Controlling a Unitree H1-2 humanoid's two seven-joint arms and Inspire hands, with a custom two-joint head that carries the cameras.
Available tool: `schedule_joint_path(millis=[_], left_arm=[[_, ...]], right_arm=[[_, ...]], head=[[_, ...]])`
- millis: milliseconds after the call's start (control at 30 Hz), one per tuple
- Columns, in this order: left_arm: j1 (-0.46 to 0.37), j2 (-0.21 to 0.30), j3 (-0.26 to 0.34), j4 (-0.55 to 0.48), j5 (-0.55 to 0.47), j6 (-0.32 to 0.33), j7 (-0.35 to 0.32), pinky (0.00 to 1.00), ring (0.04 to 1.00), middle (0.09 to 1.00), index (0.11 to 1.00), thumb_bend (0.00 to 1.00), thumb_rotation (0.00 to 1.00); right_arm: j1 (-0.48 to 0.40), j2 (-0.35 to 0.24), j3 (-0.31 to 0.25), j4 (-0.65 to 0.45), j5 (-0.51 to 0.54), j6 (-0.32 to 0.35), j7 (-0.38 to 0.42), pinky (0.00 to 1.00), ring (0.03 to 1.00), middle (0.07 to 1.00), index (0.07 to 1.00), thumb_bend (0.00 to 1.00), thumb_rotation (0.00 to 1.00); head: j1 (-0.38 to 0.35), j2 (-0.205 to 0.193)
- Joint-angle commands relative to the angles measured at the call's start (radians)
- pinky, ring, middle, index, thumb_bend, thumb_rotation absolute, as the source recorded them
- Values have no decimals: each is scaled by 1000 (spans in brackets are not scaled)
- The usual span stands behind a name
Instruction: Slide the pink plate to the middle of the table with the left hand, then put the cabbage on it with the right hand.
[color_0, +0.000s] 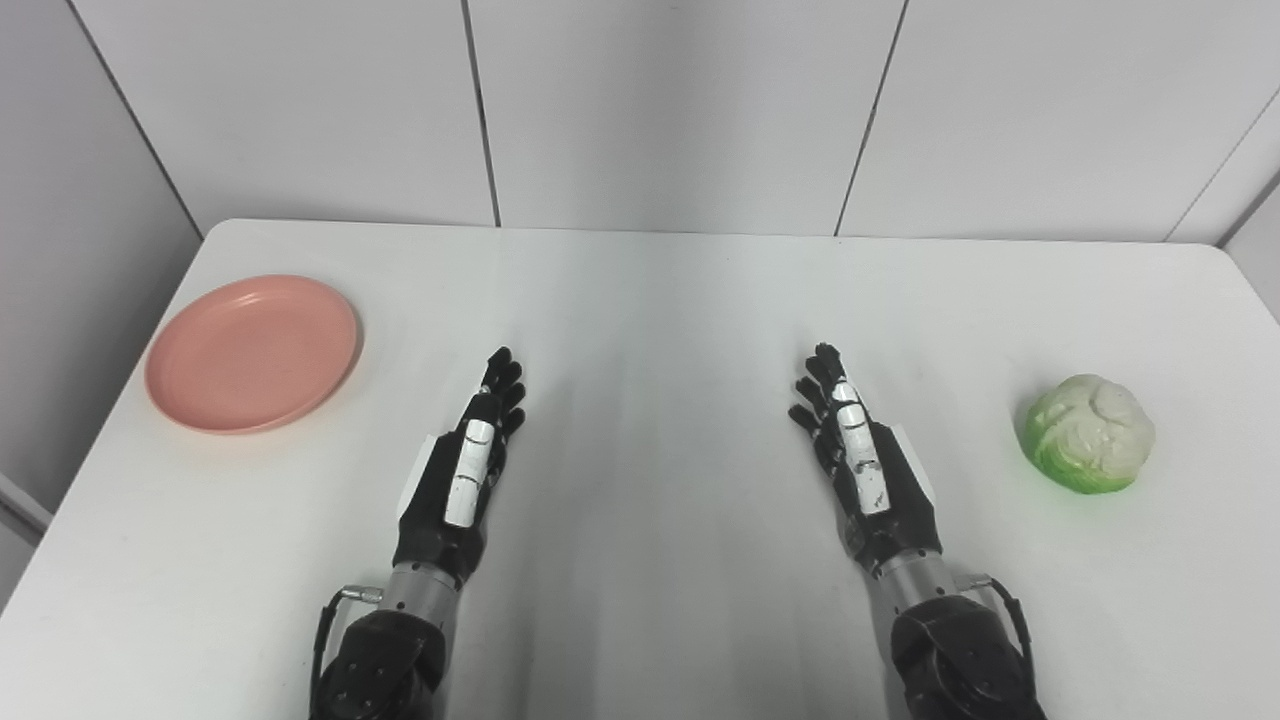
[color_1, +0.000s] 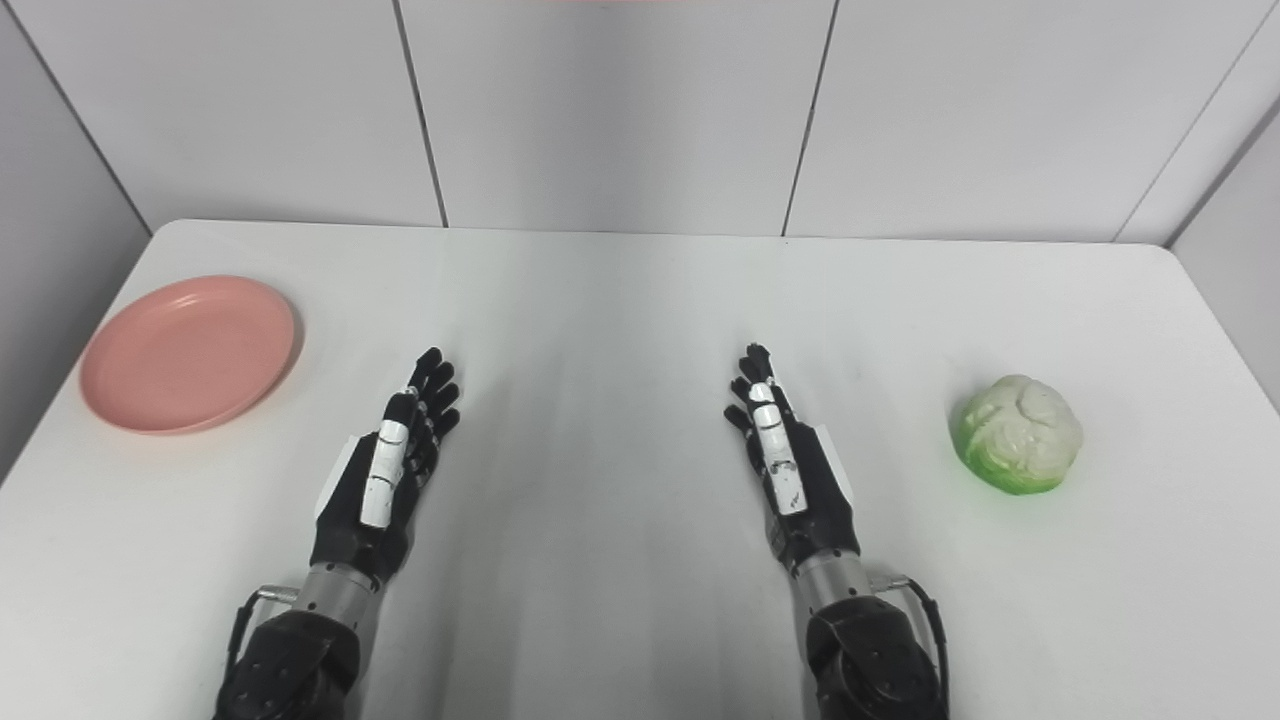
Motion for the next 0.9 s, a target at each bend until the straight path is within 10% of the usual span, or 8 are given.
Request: schedule_joint_path(millis=[0, 867], left_arm=[[-20, -2, 1, -14, 1, -21, 3, 1000, 1000, 1000, 1000, 738, 1000], [-23, -19, -14, 27, 48, -52, 29, 997, 998, 1000, 1000, 748, 1000]], right_arm=[[-15, 4, -2, -7, 2, -39, -5, 1000, 1000, 1000, 1000, 605, 1000], [-12, -21, -8, 7, 7, -67, 10, 1000, 1000, 1000, 1000, 593, 1000]], head=[[1, -1], [106, -34]])
